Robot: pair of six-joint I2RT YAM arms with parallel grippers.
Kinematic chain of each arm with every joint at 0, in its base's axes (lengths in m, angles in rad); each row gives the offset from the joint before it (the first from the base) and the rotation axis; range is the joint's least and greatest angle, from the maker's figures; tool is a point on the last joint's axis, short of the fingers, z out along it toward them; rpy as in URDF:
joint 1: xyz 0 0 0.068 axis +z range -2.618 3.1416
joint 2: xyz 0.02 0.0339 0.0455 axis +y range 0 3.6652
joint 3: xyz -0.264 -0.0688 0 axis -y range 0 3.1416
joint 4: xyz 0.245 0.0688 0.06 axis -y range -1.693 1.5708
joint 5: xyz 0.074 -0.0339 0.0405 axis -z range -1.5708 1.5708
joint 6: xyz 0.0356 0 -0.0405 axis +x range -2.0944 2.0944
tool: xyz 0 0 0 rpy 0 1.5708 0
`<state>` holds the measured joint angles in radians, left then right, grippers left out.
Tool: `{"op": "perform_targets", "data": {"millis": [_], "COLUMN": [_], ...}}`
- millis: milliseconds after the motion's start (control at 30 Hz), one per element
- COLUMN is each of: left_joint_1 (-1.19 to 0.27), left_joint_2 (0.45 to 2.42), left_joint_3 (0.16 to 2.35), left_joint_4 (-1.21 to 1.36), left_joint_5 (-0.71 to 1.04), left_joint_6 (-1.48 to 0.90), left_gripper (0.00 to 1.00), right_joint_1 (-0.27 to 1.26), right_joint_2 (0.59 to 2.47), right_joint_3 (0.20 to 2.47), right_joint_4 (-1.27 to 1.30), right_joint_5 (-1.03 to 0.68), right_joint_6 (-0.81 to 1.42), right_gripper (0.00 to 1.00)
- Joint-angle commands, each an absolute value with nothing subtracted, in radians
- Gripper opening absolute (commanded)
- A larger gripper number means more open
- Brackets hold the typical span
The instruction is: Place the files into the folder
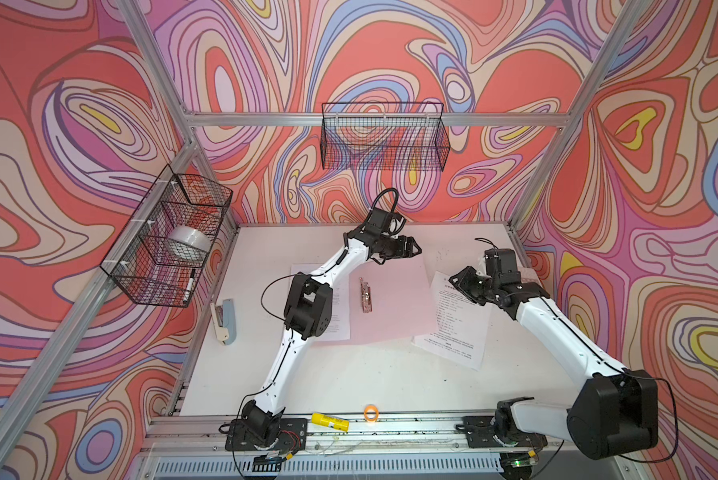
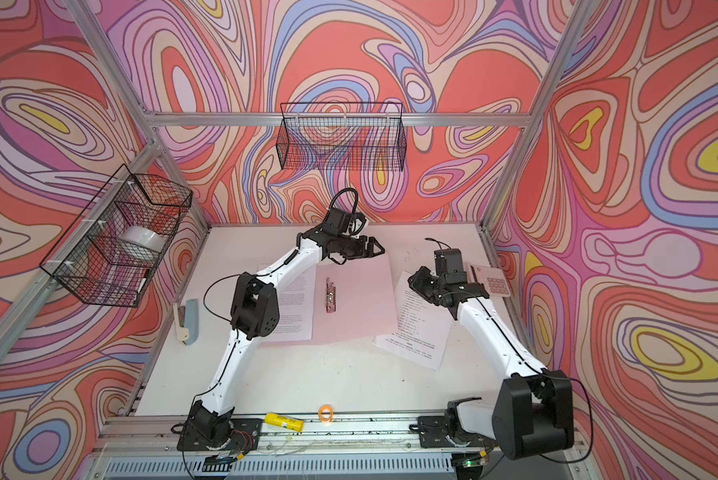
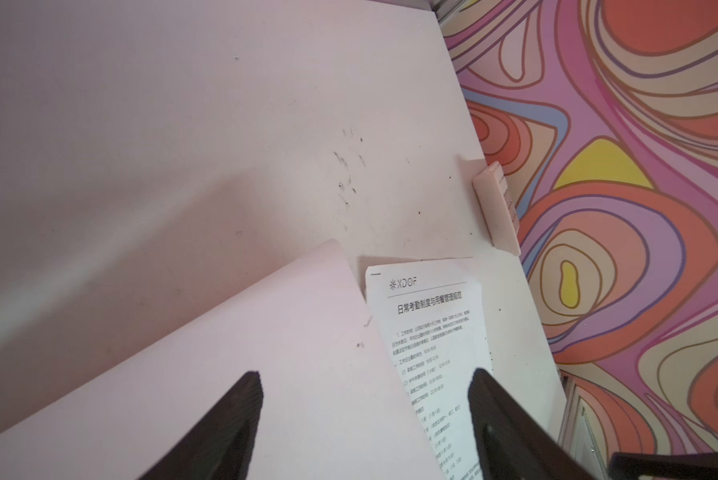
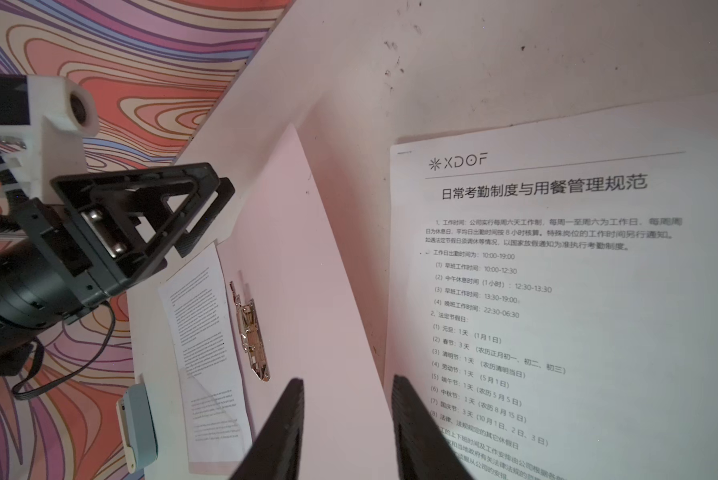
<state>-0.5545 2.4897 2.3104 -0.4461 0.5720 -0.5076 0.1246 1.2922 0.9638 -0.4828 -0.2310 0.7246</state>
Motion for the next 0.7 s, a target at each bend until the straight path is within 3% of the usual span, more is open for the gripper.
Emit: {"op": "perform_targets", "data": {"millis": [0, 667], "left_joint_1": [-0.599, -0.690], "left_joint_2": [2.534, 2.789], "left_joint_3": [2.362, 2.452], "left_joint_4": [-0.357, -0.149], "left_joint_5": [0.626, 0.520], "left_joint_6": [-0.555, -0.703], "left_gripper": [0.77, 0.76], "right_joint_1": [0.117, 0.096], "right_joint_2": [1.301, 1.207], "right_joint_3": [0.952, 0.944], "right_joint_4": [-0.510, -0.553], "right_joint_5": [-0.262, -0.278], "right_joint_6": [0.737, 0.728], "right_gripper": [0.37, 0.34]}}
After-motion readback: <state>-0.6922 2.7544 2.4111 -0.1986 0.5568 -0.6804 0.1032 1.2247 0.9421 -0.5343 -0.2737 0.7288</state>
